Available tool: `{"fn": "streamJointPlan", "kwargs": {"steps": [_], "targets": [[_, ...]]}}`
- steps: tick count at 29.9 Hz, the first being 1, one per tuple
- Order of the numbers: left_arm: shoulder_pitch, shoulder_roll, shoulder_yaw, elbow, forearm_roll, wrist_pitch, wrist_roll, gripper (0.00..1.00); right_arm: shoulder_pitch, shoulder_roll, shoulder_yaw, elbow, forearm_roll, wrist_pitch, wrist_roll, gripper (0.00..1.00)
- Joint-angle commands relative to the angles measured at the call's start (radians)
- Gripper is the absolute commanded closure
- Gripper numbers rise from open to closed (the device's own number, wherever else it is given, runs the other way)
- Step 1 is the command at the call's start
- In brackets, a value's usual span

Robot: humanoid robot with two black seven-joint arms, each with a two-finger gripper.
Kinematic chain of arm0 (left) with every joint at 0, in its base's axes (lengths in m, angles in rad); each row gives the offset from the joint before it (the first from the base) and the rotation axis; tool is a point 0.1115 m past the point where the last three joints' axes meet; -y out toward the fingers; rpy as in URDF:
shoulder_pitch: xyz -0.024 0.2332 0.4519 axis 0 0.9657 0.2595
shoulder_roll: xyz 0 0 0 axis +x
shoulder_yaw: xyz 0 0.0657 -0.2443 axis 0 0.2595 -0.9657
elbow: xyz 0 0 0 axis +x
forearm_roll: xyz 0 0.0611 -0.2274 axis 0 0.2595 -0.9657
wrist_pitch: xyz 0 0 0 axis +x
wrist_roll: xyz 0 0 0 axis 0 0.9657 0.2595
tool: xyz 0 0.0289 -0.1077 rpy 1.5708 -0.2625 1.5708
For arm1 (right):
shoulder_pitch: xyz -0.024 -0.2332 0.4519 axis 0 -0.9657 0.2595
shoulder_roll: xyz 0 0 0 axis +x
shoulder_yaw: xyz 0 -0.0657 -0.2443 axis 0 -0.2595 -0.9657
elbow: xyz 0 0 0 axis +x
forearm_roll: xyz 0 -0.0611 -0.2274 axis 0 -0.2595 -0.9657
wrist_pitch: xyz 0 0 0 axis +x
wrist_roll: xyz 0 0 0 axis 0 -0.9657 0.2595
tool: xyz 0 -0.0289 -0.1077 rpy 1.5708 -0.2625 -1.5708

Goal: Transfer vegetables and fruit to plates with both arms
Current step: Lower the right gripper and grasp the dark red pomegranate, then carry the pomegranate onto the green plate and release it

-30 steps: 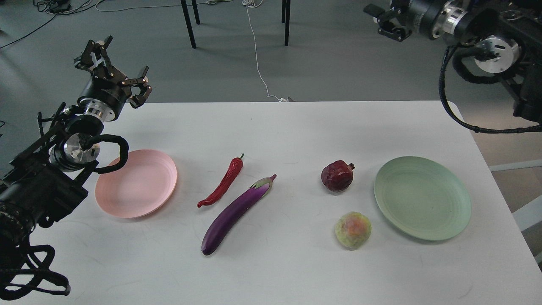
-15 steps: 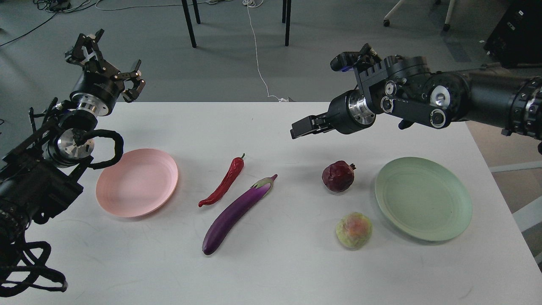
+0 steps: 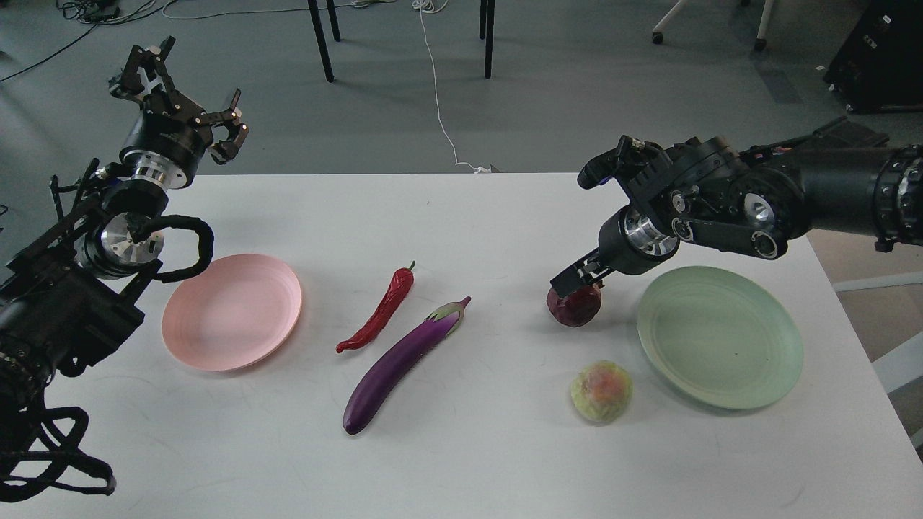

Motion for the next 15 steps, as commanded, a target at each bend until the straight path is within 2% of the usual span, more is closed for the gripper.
{"fn": "streamJointPlan", "kwargs": {"steps": [1, 8, 15], "targets": [[0.001, 0.000, 0.000, 0.001, 0.000, 0.000, -0.002, 0.02, -0.012, 0.008, 0.001, -0.007, 0.001, -0.001, 0.000, 0.08], [0.002, 0.005, 0.003, 0.001, 0.002, 0.000, -0.002, 0.02, -0.052, 0.032, -0.001, -0.033, 0.001, -0.002, -0.002, 0.16], [0.004, 0.007, 0.006, 0.001, 0.002, 0.002, -0.003, 0.02, -0.072, 0.040, 0.001, -0.044, 0.001, -0.025, -0.008, 0.39]]}}
